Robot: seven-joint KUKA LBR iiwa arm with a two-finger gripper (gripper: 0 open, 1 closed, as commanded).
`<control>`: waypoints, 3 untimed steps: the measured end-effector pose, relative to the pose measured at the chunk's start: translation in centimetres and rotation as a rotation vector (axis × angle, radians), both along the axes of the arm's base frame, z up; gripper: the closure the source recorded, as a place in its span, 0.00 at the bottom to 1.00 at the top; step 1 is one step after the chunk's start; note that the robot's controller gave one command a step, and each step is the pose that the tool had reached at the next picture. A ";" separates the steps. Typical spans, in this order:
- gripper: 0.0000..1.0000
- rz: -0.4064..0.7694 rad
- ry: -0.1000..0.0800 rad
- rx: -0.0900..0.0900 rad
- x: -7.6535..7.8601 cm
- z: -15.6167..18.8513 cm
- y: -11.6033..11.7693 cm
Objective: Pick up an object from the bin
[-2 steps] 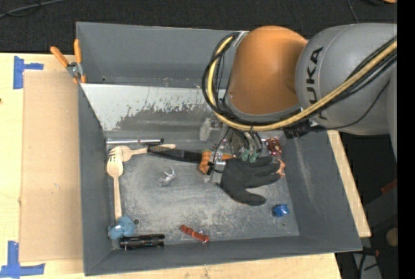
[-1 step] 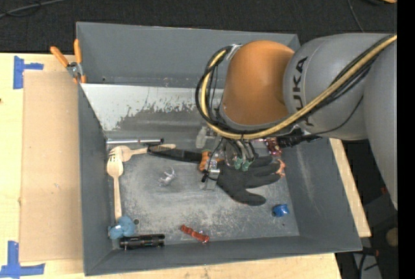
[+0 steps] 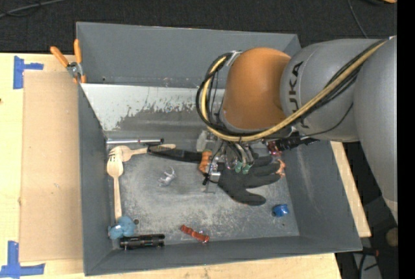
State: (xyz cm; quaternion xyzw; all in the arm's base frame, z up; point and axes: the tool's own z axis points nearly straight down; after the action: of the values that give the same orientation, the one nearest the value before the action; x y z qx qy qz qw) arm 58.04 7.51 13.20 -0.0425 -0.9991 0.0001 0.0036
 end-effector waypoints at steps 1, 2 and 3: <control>0.00 -0.337 -0.003 -0.001 0.7 0.3 -2.1; 0.00 -0.297 -0.003 -0.002 0.8 1.7 -1.0; 0.00 -0.126 -0.001 0.000 1.1 0.6 -1.2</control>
Offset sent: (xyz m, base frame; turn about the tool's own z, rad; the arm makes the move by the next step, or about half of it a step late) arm 0.0089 -0.0025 0.0301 0.0569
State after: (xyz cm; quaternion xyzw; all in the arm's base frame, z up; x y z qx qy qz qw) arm 59.10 6.35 13.75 -0.1052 -0.9944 0.0001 0.0031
